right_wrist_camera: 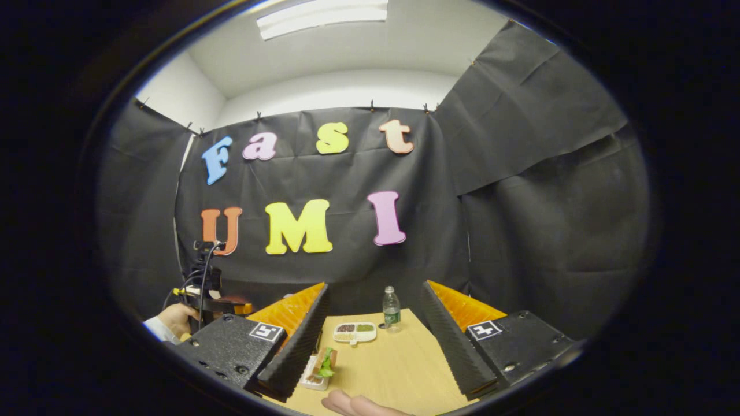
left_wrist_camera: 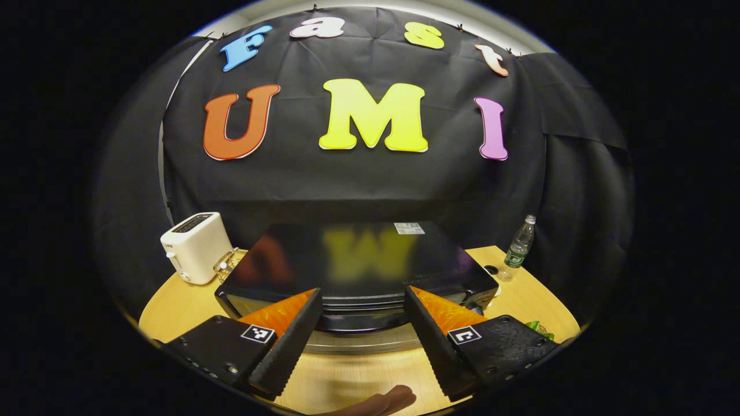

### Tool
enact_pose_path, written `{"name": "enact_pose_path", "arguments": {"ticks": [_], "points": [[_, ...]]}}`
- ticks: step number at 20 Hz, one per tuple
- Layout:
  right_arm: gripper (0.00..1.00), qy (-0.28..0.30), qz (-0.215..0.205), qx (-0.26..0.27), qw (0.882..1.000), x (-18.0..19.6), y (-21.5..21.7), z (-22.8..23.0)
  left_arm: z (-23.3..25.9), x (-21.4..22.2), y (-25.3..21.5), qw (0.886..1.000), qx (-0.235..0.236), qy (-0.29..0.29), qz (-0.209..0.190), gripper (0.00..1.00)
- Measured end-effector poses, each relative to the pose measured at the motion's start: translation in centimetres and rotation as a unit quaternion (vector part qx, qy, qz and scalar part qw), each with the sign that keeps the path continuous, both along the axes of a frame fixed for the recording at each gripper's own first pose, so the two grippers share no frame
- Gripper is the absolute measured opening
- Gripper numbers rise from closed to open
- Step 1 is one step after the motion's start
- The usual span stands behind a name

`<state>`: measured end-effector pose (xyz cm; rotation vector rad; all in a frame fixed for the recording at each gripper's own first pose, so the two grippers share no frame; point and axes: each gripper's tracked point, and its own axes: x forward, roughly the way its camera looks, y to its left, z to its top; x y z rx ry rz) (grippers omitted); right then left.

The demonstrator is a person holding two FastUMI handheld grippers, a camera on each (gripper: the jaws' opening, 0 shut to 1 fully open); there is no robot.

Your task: Open the electric oven with the left hand, put the food in, and close the electric oven.

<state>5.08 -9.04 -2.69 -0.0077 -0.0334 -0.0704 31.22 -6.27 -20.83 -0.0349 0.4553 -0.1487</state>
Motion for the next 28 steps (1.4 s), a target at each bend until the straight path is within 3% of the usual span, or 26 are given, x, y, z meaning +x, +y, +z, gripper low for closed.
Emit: {"name": "enact_pose_path", "arguments": {"ticks": [1, 2, 3, 4, 5, 6, 7, 14, 21, 22, 28], "points": [[1.00, 0.002, 0.000, 0.001, 1.000, 0.0, -0.2, -0.2, -0.5, -0.2, 0.1, 1.000, 0.017, 0.006, -0.002, 0.82], [0.94, 0.000, 0.001, 0.003, 1.000, 0.0, -0.3, -0.2, 0.3, 0.1, 0.1, 1.000, 0.024, -0.011, -0.008, 0.96], [1.00, 0.002, 0.000, 0.006, 1.000, 0.1, -0.5, -0.2, -0.5, -0.1, 0.3, 1.000, 0.028, 0.006, -0.008, 0.86], [0.94, 0.007, -0.003, 0.007, 1.000, 0.1, -0.7, -0.7, -0.1, -0.2, 0.2, 1.000, 0.020, 0.000, -0.005, 0.95], [0.94, 0.011, -0.005, 0.008, 1.000, 0.1, -0.9, -0.8, -0.4, -0.6, 0.1, 1.000, 0.014, 0.010, -0.003, 0.96], [1.00, 0.015, -0.006, 0.008, 1.000, 0.0, -1.0, -0.9, -0.3, -0.7, 0.1, 1.000, 0.014, 0.006, -0.003, 0.96], [0.94, 0.017, -0.006, 0.008, 1.000, -0.1, -1.1, -0.9, -0.4, -1.0, 0.2, 1.000, 0.019, 0.005, -0.007, 0.97], [0.94, 0.023, -0.009, 0.022, 0.999, -1.3, -1.1, -1.4, -1.2, -6.3, 0.2, 1.000, 0.010, -0.007, -0.011, 0.96], [0.94, 0.030, -0.011, 0.026, 0.999, -2.7, -0.4, -1.7, -5.1, -13.1, 0.3, 1.000, -0.001, -0.020, -0.006, 0.96], [1.00, 0.032, -0.011, 0.026, 0.999, -3.0, -0.3, -1.8, -5.9, -13.8, 0.3, 1.000, -0.004, -0.019, -0.004, 0.96], [0.94, 0.043, -0.012, 0.018, 0.999, -3.2, 0.7, -2.4, -8.7, -16.2, 0.3, 0.999, -0.023, -0.023, -0.008, 0.95]]}}
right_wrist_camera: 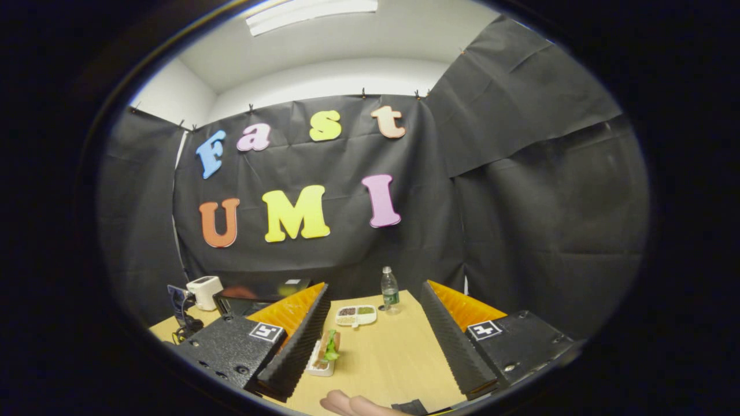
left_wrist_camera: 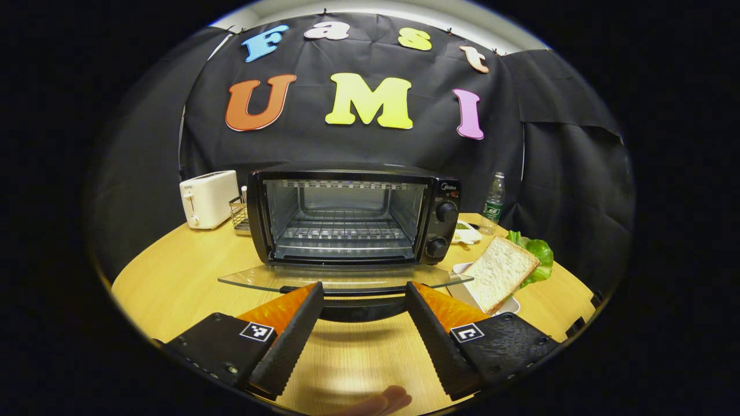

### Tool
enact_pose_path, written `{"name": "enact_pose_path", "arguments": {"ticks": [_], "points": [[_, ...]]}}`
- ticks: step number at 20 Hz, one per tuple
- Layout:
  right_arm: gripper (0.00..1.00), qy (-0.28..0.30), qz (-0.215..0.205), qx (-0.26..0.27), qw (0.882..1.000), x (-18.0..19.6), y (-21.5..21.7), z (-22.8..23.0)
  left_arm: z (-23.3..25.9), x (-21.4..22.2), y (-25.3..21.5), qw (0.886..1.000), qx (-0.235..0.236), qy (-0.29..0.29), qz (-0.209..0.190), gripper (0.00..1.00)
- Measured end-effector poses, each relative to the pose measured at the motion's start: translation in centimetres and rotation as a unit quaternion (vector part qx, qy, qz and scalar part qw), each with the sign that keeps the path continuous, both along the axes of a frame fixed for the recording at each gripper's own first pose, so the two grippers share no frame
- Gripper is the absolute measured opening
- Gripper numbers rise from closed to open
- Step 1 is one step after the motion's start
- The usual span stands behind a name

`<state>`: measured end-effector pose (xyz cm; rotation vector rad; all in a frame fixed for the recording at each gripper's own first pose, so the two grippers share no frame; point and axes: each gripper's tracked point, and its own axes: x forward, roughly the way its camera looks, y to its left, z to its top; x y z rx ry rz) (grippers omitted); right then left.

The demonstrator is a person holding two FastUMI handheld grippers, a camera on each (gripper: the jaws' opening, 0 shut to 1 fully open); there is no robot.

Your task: Open the electric oven with the left hand, put the food in, and close the electric oven.

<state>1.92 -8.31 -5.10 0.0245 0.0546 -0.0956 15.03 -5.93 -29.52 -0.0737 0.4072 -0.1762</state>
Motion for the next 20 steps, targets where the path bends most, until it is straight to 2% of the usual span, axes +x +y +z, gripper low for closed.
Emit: {"name": "enact_pose_path", "arguments": {"ticks": [5, 10, 12, 20], "points": [[0.95, 0.010, 0.000, 0.004, 1.000, 0.1, 0.6, -0.5, -2.0, -0.9, -0.1, 1.000, 0.024, 0.015, -0.002, 0.95], [0.95, 0.019, 0.000, 0.000, 1.000, 0.5, 1.0, -1.4, -5.3, -1.9, 0.8, 0.998, 0.007, 0.063, 0.007, 0.93], [0.95, 0.023, 0.001, -0.002, 1.000, 0.6, 0.9, -1.5, -5.5, -1.7, 1.8, 0.998, 0.017, 0.056, 0.023, 0.93], [0.95, 0.037, -0.001, -0.008, 0.999, 2.1, 0.7, -2.1, -4.5, -1.9, 2.2, 0.998, 0.023, 0.051, 0.017, 0.93]]}}
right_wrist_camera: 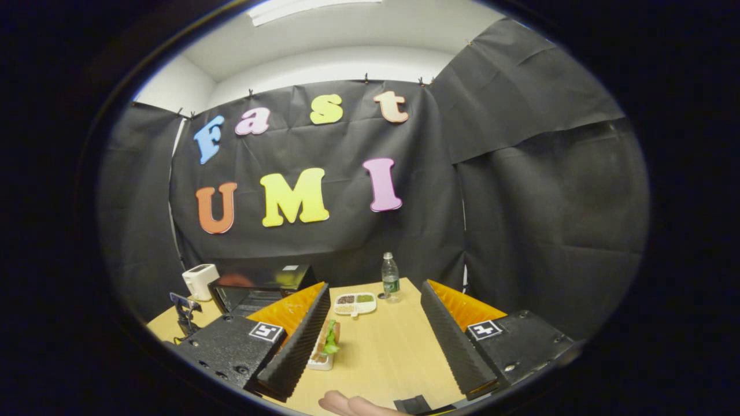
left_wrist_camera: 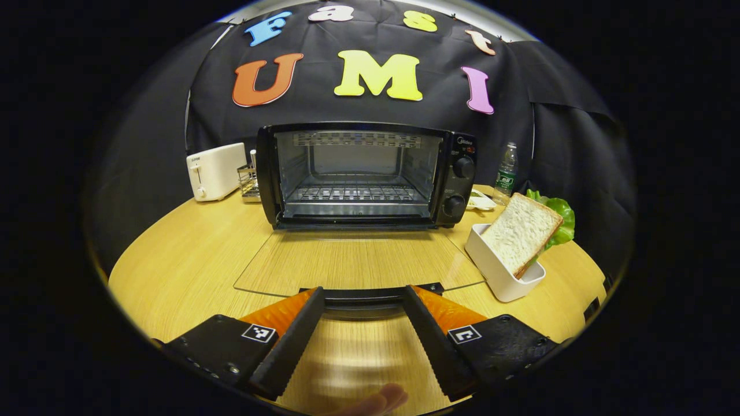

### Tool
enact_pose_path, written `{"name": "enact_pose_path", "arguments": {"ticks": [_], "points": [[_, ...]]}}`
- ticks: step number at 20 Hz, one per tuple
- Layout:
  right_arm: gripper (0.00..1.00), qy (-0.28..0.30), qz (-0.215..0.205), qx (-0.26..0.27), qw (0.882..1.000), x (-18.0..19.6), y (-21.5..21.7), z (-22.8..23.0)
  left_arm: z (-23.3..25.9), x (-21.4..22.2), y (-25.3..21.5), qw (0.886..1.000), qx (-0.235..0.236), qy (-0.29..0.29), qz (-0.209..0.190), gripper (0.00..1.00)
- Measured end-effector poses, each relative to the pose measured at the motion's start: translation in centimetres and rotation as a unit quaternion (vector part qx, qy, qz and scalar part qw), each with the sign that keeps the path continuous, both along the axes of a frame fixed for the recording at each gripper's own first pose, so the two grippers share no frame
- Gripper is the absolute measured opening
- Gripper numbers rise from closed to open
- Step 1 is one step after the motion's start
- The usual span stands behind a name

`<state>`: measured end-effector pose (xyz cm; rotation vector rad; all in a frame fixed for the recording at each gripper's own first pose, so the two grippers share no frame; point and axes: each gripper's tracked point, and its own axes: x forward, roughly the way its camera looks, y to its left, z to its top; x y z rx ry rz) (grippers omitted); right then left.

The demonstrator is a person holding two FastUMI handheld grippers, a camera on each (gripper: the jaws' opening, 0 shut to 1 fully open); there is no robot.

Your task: Open the electric oven with the left hand, put the food in, and close the electric oven.

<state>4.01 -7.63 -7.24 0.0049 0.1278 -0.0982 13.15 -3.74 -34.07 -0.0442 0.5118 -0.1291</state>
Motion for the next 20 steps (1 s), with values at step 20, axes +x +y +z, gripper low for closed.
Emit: {"name": "enact_pose_path", "arguments": {"ticks": [20], "points": [[1.00, 0.299, 0.165, 0.043, 0.939, 15.3, 6.1, -17.4, 26.5, -8.9, 7.9, 0.971, 0.012, -0.222, 0.084, 0.92]]}}
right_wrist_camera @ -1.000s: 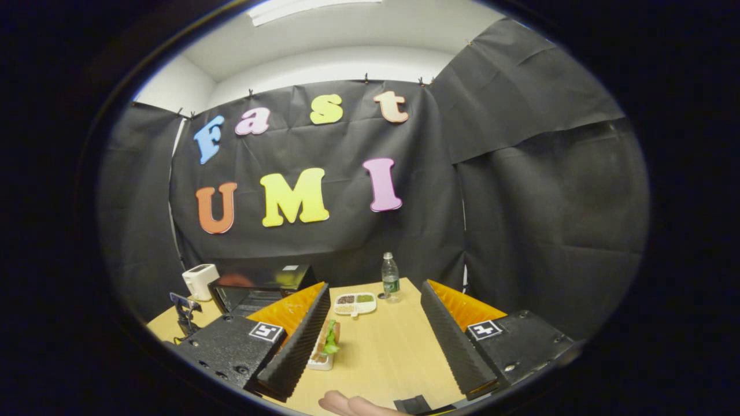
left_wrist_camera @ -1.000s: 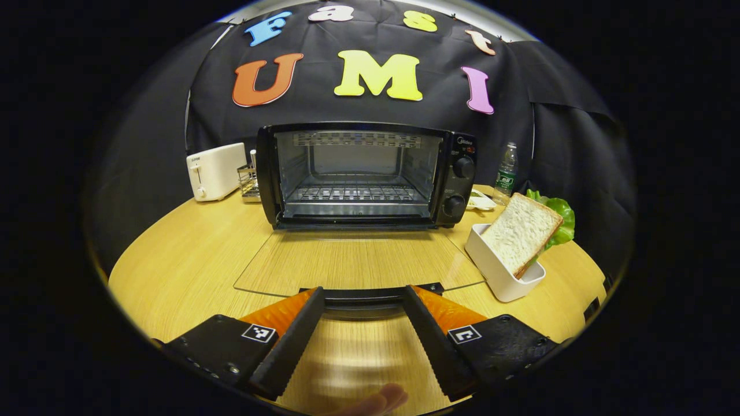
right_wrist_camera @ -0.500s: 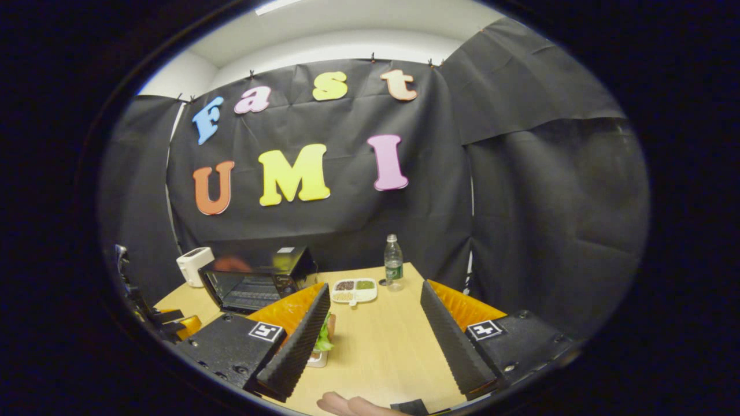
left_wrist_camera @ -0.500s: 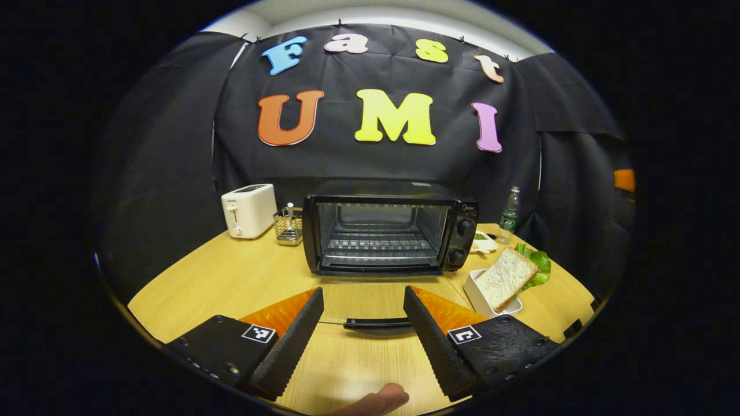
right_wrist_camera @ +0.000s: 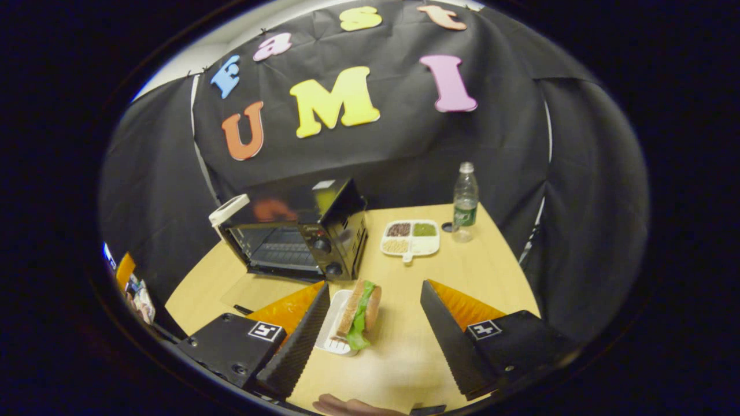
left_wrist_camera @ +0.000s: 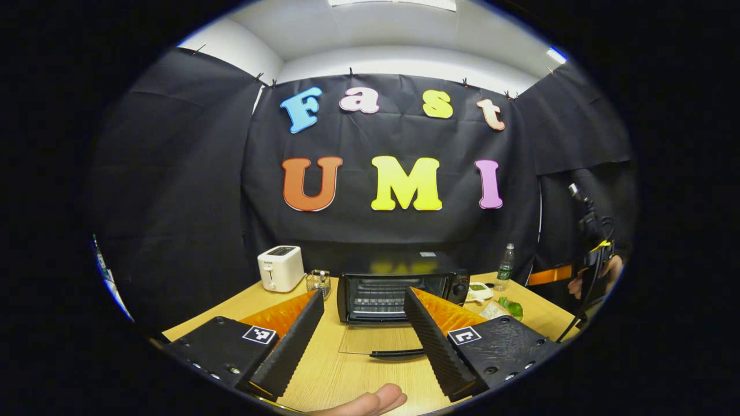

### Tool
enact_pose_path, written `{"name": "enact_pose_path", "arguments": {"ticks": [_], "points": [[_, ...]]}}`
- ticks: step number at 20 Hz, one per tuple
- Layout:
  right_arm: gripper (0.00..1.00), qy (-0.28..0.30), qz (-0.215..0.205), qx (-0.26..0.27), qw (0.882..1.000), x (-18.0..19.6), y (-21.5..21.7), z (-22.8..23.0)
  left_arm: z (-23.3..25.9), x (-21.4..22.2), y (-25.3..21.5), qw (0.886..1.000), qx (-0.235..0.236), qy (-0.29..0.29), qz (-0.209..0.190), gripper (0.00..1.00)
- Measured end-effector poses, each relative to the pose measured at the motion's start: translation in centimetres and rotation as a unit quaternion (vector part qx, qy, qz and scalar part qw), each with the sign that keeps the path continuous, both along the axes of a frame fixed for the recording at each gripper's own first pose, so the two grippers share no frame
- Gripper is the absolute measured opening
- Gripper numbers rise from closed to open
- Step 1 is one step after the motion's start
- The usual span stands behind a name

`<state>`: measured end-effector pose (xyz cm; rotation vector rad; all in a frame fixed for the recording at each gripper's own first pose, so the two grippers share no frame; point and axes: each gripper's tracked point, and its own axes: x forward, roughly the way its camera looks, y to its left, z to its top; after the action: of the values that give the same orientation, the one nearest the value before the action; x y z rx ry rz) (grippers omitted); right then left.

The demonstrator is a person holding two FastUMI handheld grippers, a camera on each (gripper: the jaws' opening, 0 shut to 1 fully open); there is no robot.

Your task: Open the electric oven with the left hand, put the food in, and close the electric oven.

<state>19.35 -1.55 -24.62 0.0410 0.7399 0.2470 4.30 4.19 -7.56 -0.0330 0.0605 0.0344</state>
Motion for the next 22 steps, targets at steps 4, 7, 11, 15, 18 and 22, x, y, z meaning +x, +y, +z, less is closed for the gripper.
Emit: {"name": "enact_pose_path", "arguments": {"ticks": [4, 7, 11, 15, 18, 22], "points": [[0.94, 0.112, 0.026, 0.023, 0.993, 1.7, 1.0, -4.3, 4.0, -2.1, 0.0, 0.999, -0.004, -0.049, 0.003, 0.92], [0.92, 0.212, 0.057, 0.058, 0.974, 2.7, 2.0, -6.4, 4.6, -2.9, 0.5, 0.998, 0.005, -0.057, 0.017, 0.92], [0.87, 0.353, 0.081, 0.074, 0.929, 1.2, 2.8, -7.8, 4.9, -4.0, 0.7, 0.997, 0.022, -0.069, 0.030, 0.92], [0.79, 0.388, 0.085, 0.047, 0.917, 1.6, 3.0, -9.3, 5.3, -4.7, -0.4, 0.997, 0.018, -0.077, 0.011, 0.92], [0.63, 0.405, 0.071, 0.052, 0.910, 1.4, 3.6, -9.7, 5.0, -5.3, -0.2, 0.997, 0.013, -0.081, 0.011, 0.92], [0.47, 0.398, 0.045, 0.062, 0.914, 1.1, 4.0, -9.1, 4.1, -6.6, 0.1, 0.997, 0.006, -0.078, 0.000, 0.92]]}}
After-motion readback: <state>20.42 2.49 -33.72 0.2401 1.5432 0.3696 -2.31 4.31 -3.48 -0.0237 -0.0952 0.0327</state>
